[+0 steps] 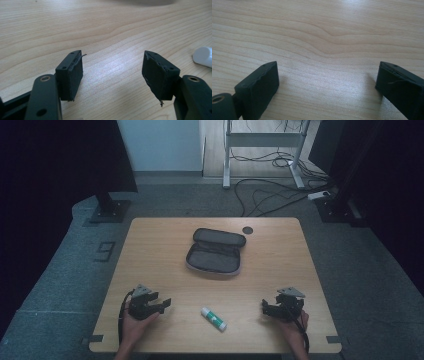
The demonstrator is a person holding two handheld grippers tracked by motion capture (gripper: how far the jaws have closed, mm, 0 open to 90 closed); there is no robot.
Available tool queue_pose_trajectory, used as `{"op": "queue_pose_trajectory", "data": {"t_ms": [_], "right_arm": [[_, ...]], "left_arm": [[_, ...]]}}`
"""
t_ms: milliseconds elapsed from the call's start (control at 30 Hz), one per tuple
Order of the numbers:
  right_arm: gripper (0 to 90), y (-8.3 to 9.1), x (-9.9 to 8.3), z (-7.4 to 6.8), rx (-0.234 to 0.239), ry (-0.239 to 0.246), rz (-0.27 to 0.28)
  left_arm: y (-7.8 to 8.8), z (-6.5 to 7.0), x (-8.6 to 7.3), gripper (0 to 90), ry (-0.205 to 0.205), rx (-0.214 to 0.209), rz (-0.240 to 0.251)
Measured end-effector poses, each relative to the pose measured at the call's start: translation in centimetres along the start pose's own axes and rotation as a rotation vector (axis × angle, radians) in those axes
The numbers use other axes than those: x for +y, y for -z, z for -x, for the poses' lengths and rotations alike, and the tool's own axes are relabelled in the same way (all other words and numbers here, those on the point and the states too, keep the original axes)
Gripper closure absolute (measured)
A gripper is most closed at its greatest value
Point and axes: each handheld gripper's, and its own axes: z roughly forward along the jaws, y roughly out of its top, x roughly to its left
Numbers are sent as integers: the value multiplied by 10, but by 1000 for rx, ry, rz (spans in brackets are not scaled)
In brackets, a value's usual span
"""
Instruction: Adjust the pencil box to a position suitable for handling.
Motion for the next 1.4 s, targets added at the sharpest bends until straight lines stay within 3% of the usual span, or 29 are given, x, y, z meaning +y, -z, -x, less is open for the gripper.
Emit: {"op": "queue_pose_trajectory", "data": {"t_ms": [367, 1067, 1167, 1400], "right_arm": [[82, 4, -4, 1, 9, 8, 9], [129, 7, -6, 0, 4, -2, 22], [137, 8, -4, 1, 24, -28, 28], [151, 8, 3, -6, 59, -16, 65]], "left_arm": [[0, 2, 1, 338, 6, 1, -8], [3, 2, 2, 336, 16, -8, 22], [3, 2, 3, 335, 31, -22, 32], [4, 3, 7, 338, 29, -20, 42]]}}
